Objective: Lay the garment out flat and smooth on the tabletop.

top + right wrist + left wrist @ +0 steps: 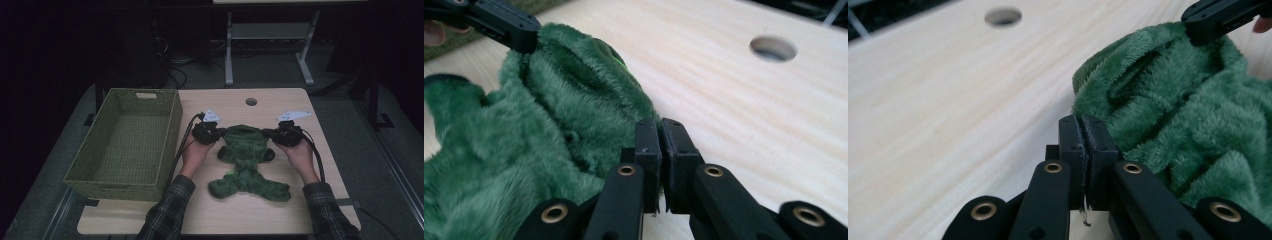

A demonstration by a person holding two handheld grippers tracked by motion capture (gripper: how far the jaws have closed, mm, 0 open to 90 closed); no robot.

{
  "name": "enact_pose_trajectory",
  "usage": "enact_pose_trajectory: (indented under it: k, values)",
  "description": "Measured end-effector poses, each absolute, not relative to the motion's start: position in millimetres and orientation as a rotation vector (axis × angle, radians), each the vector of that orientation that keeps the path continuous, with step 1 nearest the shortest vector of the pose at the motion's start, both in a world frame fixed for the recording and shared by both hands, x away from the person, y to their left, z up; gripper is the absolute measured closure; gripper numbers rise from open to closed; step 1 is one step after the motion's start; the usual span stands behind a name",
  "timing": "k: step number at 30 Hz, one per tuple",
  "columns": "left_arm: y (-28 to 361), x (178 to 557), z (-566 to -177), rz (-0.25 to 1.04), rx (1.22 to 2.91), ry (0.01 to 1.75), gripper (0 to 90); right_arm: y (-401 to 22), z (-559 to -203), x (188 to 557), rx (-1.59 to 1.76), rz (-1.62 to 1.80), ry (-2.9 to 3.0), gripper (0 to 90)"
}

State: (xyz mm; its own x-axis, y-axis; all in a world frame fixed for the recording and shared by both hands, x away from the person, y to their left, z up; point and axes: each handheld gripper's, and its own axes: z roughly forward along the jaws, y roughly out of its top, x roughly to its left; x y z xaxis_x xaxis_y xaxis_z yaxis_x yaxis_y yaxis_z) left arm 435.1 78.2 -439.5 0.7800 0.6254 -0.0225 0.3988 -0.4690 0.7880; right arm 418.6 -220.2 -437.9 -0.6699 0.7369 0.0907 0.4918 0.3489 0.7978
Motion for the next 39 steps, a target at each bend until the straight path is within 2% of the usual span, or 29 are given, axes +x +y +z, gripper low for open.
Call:
enact_pose_trajectory:
  k: [10,17,19,23,31,39]
  values:
    - [76.0,433.7,-469.9,0.298,2.243,0.755,87.9,-217.7,-467.4,413.6,1.108,1.106,2.432,86.0]
    - [78.0,435.1,-471.7,0.289,2.228,0.765,86.8,-220.7,-474.9,410.7,1.132,1.101,2.447,84.6]
    - [78.1,435.2,-469.2,0.297,2.222,0.772,81.2,-219.8,-473.3,410.9,1.143,1.094,2.448,80.1]
    - [82.3,432.7,-458.4,0.286,2.163,0.801,68.5,-224.7,-463.9,409.6,1.158,1.158,2.391,65.3]
    - [91.6,417.3,-436.2,0.262,2.129,0.797,51.9,-240.8,-441.5,397.1,1.193,1.223,2.345,63.1]
    - [100.8,392.0,-439.6,0.195,2.116,0.784,39.9,-250.6,-438.6,374.8,1.208,1.197,2.361,58.6]
